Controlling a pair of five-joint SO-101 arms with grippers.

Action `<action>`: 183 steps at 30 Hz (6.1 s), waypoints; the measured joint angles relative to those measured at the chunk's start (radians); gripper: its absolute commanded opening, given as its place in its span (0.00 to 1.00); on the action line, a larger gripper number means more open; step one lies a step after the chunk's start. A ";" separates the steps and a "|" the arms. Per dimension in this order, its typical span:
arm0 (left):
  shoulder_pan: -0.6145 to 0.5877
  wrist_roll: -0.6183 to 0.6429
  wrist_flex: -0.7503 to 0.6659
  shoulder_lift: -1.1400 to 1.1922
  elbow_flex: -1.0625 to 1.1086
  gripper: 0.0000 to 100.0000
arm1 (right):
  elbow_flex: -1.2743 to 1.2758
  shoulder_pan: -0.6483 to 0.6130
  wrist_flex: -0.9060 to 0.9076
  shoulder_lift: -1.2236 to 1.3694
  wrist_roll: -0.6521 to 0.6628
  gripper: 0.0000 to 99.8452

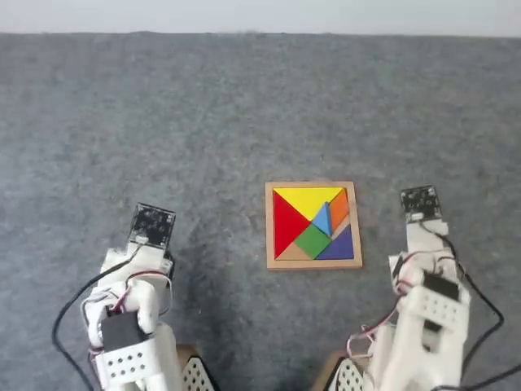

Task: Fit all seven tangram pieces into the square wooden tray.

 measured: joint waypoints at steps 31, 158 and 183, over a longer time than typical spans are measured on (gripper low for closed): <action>0.000 0.000 0.032 0.000 0.000 0.18 | 0.190 -0.026 0.646 -0.859 0.002 0.01; 0.000 0.000 0.032 0.000 0.000 0.18 | 0.190 -0.235 0.652 -0.861 0.009 0.01; 0.000 0.000 0.032 0.000 0.000 0.18 | 0.190 -0.235 0.652 -0.861 0.009 0.01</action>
